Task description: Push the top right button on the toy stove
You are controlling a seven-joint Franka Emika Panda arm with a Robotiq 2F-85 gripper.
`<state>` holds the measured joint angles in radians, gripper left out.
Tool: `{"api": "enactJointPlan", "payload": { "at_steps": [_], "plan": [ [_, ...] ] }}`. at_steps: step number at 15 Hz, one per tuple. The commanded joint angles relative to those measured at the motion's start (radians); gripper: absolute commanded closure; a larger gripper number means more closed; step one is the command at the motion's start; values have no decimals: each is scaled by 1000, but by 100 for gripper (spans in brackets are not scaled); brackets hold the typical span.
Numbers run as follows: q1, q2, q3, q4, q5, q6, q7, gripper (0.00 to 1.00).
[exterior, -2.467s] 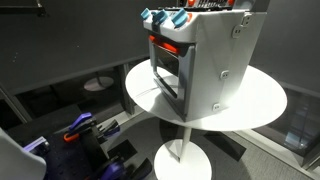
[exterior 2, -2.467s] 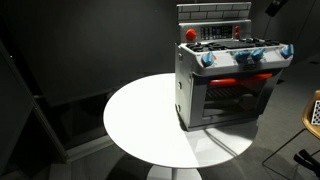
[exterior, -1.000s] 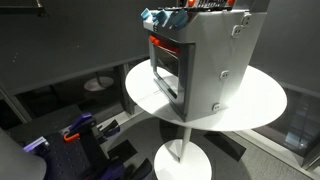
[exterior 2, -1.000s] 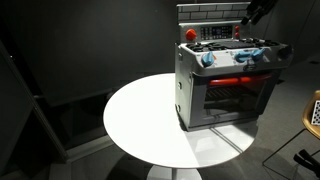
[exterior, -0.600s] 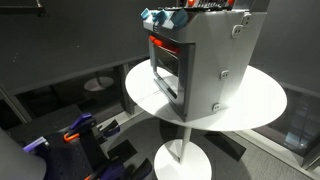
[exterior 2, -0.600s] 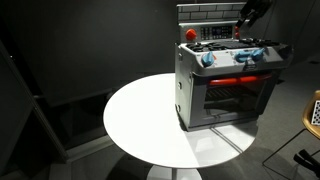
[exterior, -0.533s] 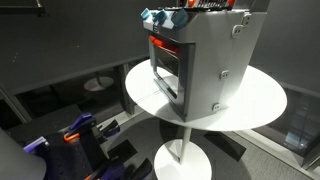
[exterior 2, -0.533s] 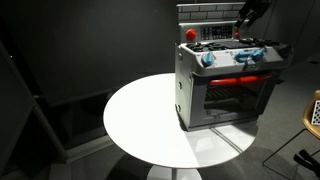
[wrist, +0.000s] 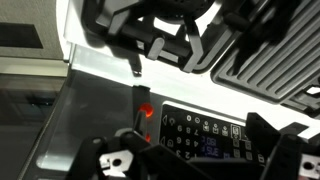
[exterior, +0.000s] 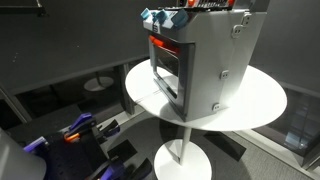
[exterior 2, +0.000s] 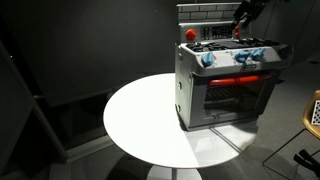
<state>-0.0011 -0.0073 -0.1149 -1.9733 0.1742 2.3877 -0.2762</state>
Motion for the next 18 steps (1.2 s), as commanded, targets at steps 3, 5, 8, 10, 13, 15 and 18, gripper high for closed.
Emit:
{"api": "enactJointPlan", "payload": {
  "at_steps": [3, 5, 8, 10, 13, 15, 18],
  "plan": [
    [-22, 36, 27, 51, 37, 19, -13, 0],
    [-23, 40, 31, 55, 41, 27, -15, 0],
    [-24, 46, 33, 62, 39, 30, -11, 0],
    [-26, 51, 34, 68, 39, 30, -11, 0],
    [-28, 55, 35, 73, 39, 30, -11, 0],
    [-29, 56, 36, 74, 40, 30, -11, 0],
    [-31, 59, 35, 74, 41, 30, -14, 0]
  ]
}}
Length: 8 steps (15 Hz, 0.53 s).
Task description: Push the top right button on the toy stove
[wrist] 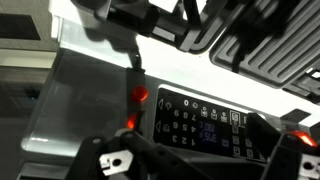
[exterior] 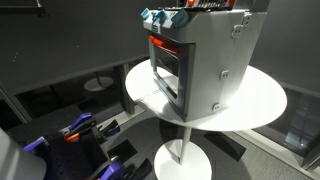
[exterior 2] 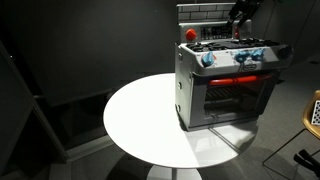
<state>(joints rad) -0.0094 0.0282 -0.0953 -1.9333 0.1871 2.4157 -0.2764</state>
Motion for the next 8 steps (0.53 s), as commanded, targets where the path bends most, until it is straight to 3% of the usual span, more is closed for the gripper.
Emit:
{"api": "enactJointPlan", "payload": {
  "at_steps": [1, 8],
  "plan": [
    [-24, 24, 16, 34, 28, 3, -15, 0],
    [-37, 39, 11, 45, 28, 8, -27, 0]
  ]
}}
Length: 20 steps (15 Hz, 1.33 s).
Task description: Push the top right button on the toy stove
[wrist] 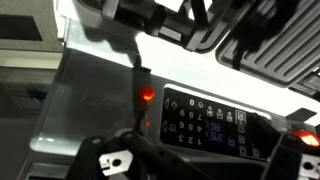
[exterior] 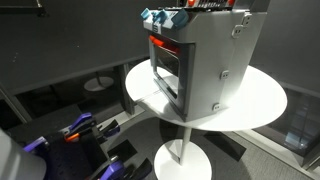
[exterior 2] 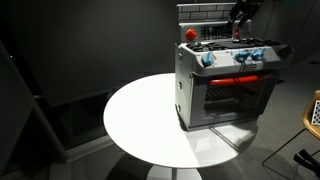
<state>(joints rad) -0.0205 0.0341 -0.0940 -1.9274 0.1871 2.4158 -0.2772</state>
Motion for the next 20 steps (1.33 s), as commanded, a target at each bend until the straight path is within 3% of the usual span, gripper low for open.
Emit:
{"api": "enactJointPlan", "payload": {
  "at_steps": [1, 13, 20],
  "plan": [
    [-29, 35, 9, 41, 28, 9, -27, 0],
    [-36, -2, 15, 15, 6, -24, -6, 0],
    [-34, -100, 8, -17, -17, -176, 33, 0]
  ]
}}
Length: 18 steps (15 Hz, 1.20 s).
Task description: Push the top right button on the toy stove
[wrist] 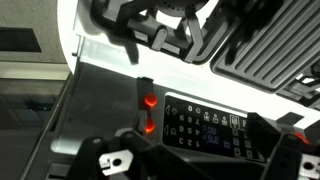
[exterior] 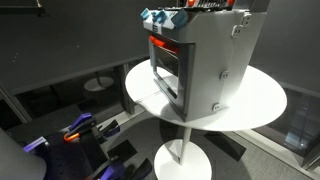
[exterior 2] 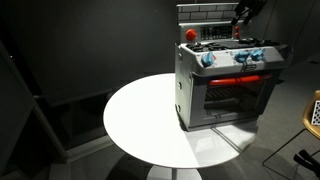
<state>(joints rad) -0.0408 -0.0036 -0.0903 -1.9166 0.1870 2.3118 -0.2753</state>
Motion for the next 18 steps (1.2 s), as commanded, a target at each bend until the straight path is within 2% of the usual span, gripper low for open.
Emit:
{"api": "enactJointPlan", "payload": {
  "at_steps": [1, 13, 18],
  "plan": [
    [-16, -75, 3, -28, -23, -102, 41, 0],
    [-39, -242, 0, -56, -158, -459, 209, 0],
    [-40, -279, -4, -50, -168, -585, 245, 0]
  ]
}}
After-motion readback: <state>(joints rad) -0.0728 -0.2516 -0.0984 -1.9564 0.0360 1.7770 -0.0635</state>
